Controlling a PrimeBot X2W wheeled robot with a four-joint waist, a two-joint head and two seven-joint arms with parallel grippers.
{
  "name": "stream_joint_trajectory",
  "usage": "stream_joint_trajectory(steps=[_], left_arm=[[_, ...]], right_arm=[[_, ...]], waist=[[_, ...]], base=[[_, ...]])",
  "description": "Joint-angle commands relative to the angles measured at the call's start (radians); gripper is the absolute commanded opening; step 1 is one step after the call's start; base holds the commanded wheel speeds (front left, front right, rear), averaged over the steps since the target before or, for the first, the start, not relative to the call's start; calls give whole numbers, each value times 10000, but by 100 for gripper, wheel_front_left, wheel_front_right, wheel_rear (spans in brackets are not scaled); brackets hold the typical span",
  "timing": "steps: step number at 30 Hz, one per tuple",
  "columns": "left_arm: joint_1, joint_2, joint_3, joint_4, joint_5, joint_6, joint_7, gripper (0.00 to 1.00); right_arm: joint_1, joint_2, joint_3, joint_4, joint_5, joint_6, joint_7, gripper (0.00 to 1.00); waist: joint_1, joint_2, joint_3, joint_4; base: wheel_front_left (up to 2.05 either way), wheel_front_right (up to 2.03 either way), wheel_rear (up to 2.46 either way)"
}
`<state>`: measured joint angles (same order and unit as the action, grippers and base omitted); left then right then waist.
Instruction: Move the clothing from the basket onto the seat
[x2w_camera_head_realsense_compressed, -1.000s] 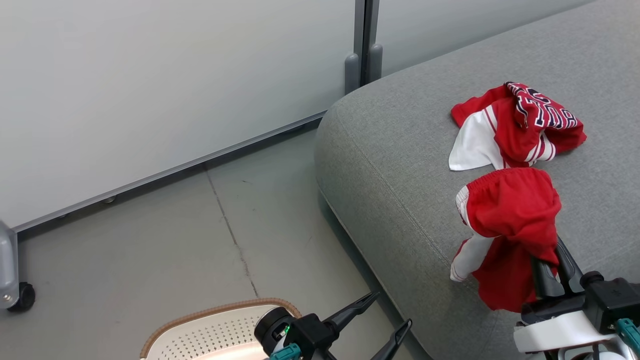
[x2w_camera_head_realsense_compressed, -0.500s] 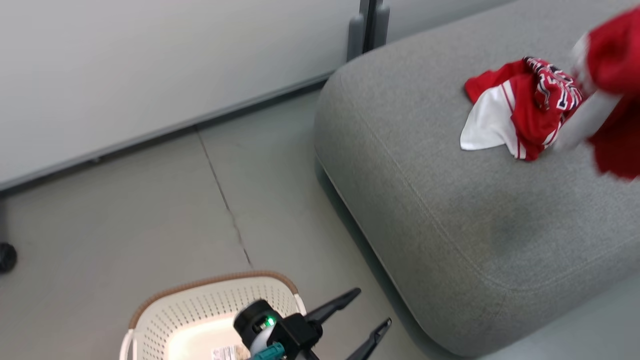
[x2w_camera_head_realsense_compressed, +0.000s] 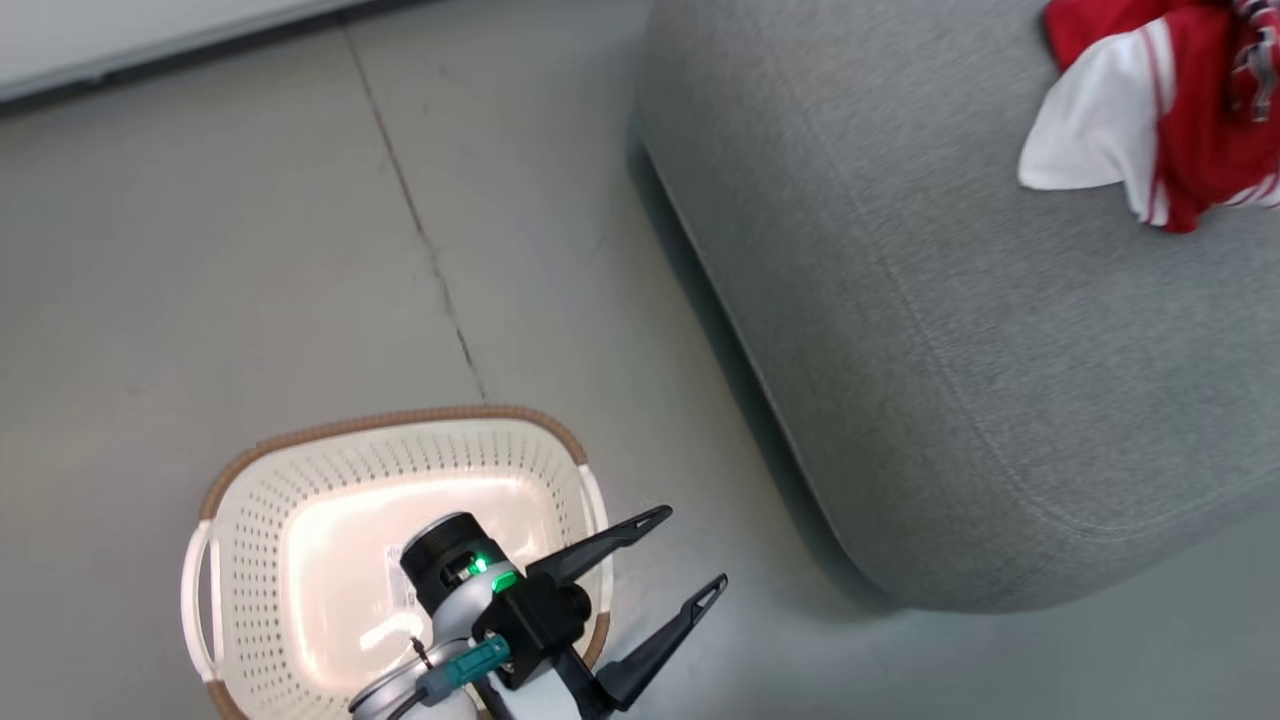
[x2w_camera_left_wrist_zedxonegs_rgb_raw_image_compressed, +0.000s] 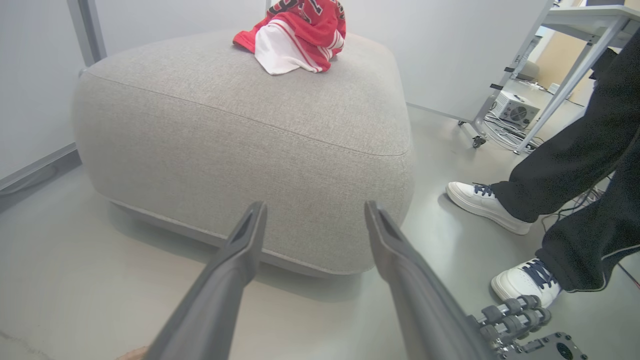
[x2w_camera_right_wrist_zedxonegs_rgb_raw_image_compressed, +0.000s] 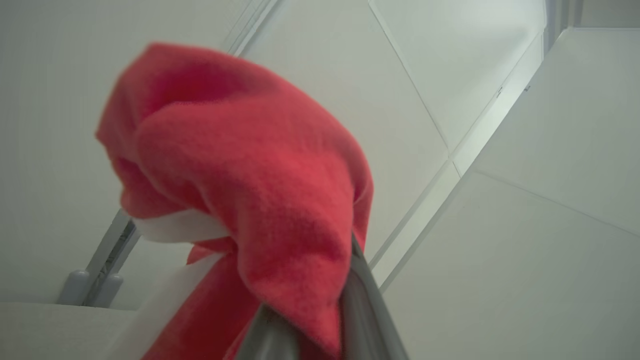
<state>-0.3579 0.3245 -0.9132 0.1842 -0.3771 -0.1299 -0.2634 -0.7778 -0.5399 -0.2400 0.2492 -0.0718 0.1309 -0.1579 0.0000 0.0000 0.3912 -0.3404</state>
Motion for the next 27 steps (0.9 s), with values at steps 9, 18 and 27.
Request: stream_joint_trajectory(steps=[9,18,27], left_arm=[[-408,769,217,-456,181,-13,-10,100],[-503,873,169,-625,276,-11,-10,100],[-528,660,362,-375,251,-13,-10,100]], right_arm=[[-1767,178,-1856,3872,-245,-1,-110,0],[-2567,574,-2412,6450,-712,-1,-414,0],[-3109,711,-2382,7970,-1239,0,59,100]], waist=[[0,0,1488,725],[0,0,1862,987],[0,0,1985,1243]], base=[[0,0,0],[0,0,0],[0,0,0]])
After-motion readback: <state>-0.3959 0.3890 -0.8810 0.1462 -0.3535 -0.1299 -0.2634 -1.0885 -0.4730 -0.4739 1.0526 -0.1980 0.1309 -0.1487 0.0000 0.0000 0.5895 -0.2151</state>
